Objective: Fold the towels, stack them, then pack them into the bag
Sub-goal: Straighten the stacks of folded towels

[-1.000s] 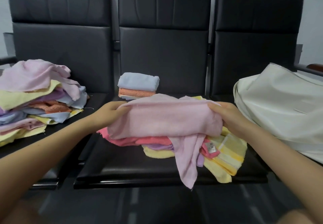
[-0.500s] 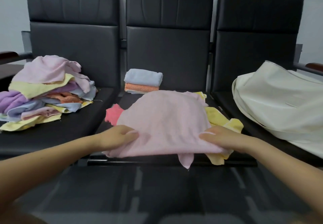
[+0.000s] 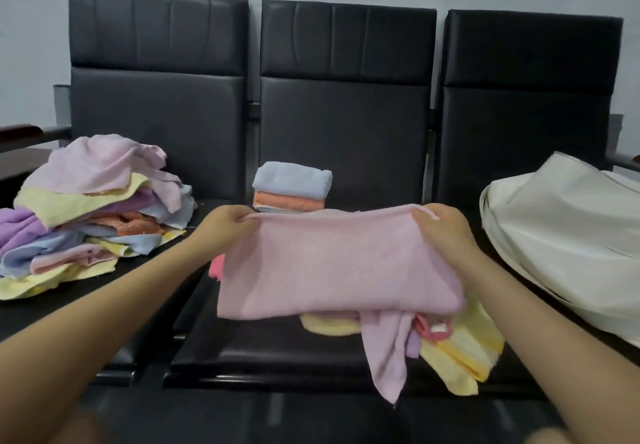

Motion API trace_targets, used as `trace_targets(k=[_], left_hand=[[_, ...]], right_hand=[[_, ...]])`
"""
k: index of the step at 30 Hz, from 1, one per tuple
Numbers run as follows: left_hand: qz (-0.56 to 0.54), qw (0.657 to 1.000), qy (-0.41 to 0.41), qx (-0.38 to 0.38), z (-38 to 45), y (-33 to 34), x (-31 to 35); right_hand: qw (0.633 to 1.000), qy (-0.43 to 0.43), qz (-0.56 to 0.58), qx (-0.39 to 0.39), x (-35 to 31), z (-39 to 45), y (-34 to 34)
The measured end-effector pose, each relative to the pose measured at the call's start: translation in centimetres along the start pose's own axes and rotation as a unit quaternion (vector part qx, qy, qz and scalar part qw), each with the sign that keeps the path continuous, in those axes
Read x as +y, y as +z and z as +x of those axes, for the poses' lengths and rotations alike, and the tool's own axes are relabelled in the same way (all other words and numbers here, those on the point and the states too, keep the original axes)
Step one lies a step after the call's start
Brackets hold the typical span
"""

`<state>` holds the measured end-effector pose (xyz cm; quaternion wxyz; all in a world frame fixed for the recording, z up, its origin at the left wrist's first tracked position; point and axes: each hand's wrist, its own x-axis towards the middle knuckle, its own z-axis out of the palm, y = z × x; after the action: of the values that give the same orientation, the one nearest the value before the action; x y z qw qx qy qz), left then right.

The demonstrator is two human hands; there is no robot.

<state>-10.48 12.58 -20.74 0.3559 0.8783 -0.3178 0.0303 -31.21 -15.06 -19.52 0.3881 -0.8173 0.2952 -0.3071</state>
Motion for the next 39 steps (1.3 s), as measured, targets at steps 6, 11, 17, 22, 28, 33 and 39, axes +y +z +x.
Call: trace_targets(k=[6,11,17,22,28,33,39], left_hand=[[-0.075,0.991,-0.038,0.100,5.4,2.7,-0.5],[-0.065,0.992,-0.025,0.104,7.5,5.2,-1.1],[0.077,0.992,-0.074,-0.072,8.7,8.5,-4.3],[0.092,0.993,-0.065,-0.034,8.2,8.5,-4.4],[0.043,0.995,0.027,0.086,6.3,8.0,-0.4],[-0.033,0.989,0.136,0.049,3.5,8.6,5.2],[0.071,0.978,0.183,-0.065,1.3,10.7,7.9]], right_hand=[[0.991,0.062,0.015,0.115,0.1,5.1,3.1],[0.990,0.040,0.014,0.133,1.3,7.5,4.6],[0.979,0.162,-0.119,-0.031,5.5,8.8,7.0],[0.979,0.173,-0.103,-0.023,4.7,7.5,6.0],[0.988,0.156,0.012,-0.010,4.8,5.9,4.3],[0.959,0.239,0.148,-0.021,4.3,4.0,2.0],[0.901,0.328,0.224,-0.174,4.4,2.0,-0.6]])
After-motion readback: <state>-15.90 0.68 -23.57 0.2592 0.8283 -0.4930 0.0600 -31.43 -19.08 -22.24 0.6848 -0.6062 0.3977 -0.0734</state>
